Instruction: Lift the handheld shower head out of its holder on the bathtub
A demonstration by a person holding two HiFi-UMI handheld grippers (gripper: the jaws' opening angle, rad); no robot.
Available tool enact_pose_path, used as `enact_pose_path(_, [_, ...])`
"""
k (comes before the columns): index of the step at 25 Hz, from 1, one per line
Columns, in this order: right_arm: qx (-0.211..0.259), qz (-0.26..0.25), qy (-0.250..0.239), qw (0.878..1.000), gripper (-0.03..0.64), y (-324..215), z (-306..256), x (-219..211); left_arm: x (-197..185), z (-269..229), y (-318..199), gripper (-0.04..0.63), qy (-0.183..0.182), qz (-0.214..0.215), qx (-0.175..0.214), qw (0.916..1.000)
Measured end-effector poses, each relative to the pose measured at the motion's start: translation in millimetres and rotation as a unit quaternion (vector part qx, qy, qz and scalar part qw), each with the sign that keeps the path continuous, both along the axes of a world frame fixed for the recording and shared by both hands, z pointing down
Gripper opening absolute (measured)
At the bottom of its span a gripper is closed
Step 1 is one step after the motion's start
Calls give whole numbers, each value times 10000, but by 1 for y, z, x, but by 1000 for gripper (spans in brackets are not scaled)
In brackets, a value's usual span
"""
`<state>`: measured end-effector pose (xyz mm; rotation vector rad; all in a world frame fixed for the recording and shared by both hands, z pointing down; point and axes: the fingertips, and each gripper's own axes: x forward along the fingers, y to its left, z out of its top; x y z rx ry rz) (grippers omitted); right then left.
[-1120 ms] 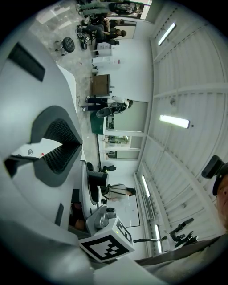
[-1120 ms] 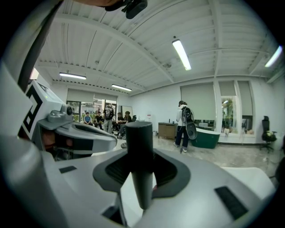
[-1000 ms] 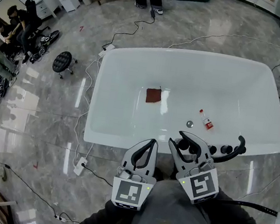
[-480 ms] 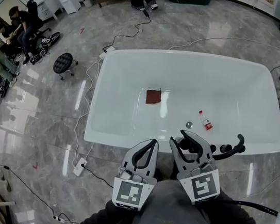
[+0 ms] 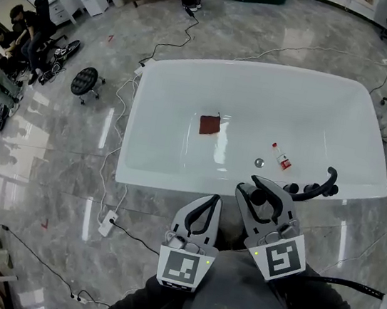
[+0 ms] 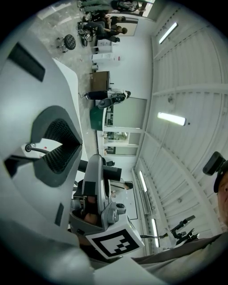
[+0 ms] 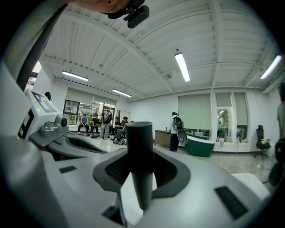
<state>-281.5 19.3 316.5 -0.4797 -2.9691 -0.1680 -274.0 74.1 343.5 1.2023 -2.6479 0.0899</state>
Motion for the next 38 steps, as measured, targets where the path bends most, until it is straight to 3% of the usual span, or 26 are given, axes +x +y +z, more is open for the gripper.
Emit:
enact_pose_path(8, [43, -76, -453, 9989, 132, 0, -18, 40, 37, 4, -1, 3, -134, -59, -62, 9999])
enact_pose_path(15, [-5, -142, -597, 9981, 132, -4, -41, 89, 85, -9, -12, 3, -118, -76, -56, 9999])
enact_pose_path(24, [-72, -181, -779, 9968, 132, -12, -57, 150, 139, -25, -19, 3, -369, -101, -156, 9991])
enact_pose_path(32, [-35, -242, -741, 9970, 132, -15, -59, 211, 199, -29, -26, 3, -205, -94, -362, 9991])
enact_pose_path(38, [84, -294, -702, 9971, 132, 2, -45, 231, 216, -13, -12, 3, -11, -105, -529, 9985])
